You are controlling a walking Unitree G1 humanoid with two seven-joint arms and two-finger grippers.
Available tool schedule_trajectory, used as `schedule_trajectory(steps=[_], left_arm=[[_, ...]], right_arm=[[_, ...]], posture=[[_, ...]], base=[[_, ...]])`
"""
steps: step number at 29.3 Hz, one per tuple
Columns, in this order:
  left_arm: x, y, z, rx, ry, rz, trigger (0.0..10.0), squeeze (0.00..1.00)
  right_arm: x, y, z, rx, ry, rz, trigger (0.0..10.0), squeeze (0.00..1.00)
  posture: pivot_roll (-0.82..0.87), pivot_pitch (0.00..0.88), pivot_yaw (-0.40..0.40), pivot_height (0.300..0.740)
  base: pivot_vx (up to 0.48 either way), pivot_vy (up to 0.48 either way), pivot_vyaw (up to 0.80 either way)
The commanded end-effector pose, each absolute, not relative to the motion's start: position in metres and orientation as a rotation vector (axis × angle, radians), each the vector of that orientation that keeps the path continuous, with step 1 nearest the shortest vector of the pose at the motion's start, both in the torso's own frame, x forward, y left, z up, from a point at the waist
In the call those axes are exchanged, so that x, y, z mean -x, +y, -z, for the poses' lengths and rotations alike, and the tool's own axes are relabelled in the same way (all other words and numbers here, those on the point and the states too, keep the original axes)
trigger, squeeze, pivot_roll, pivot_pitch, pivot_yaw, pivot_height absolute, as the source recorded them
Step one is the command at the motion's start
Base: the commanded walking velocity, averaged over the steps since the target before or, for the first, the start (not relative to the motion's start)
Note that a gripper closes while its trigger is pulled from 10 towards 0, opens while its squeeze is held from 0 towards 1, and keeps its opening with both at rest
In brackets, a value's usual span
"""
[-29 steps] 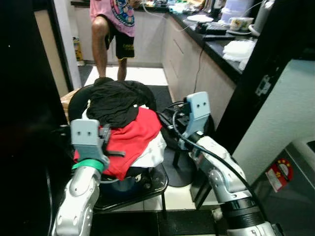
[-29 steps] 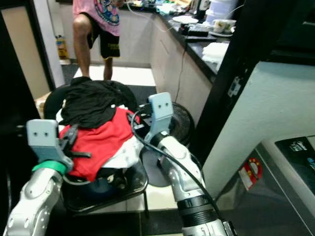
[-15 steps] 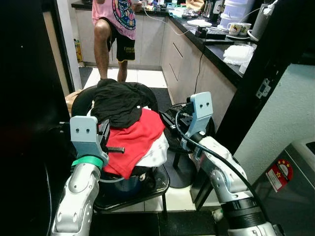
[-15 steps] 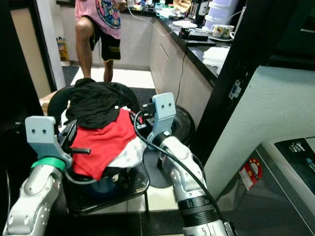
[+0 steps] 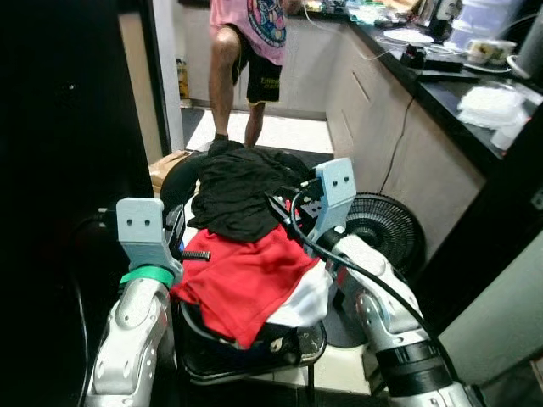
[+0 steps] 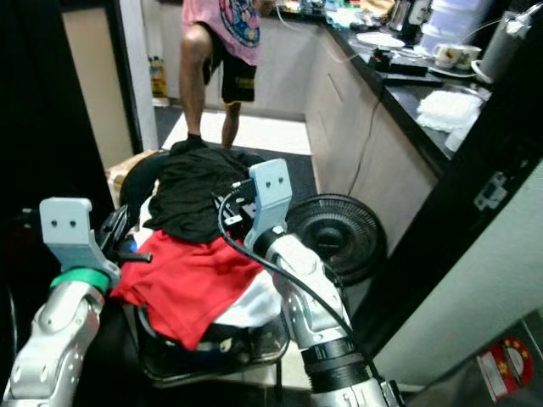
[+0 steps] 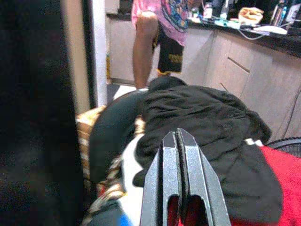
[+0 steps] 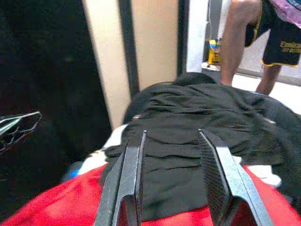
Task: Clothes washing
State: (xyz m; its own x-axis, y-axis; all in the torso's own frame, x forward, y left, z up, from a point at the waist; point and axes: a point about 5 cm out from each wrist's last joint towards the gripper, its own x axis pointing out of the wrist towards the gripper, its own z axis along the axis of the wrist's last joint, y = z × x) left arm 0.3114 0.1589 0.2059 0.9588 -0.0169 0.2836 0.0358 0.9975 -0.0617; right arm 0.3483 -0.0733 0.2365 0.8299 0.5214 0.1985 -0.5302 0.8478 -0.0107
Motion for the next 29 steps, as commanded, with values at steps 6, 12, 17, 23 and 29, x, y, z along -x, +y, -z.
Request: schedule_trajectory(steps=[6,12,17,23,29], left_arm=[[-0.312,0.157,-0.202,0.081,-0.264,0.057,10.0,0.0],[-0.31,0.154,-0.207,0.117,-0.298,0.111,10.0,0.0],[-0.31,0.155,-0.206,0.116,-0.301,0.118,10.0,0.0],[-0.311,0.155,-0.203,0.063,-0.294,0.121,10.0,0.0],[-0.314,0.155,-0.203,0.042,-0.287,0.126,10.0,0.0]], right_arm=[[-0.349,-0.079,-0.235,-0.068,-0.185,-0.527,10.0,0.0],[-0.351,-0.08,-0.235,-0.103,-0.176,-0.517,10.0,0.0],[-0.351,-0.08,-0.235,-0.104,-0.177,-0.528,10.0,0.0],[-0.351,-0.068,-0.223,-0.052,-0.105,-0.677,10.0,1.0],[-0.366,-0.054,-0.212,0.0,-0.022,-0.722,10.0,1.0]], posture=[[-0.01,0.034,-0.035,0.74],[0.0,0.025,-0.036,0.74],[0.0,0.017,-0.033,0.74],[-0.02,0.014,-0.028,0.74],[-0.02,0.051,-0.04,0.74]], base=[[0.125,0.0,0.0],[0.0,0.0,0.0],[0.0,0.0,0.0],[0.0,0.0,0.0],[0.0,0.0,0.0]])
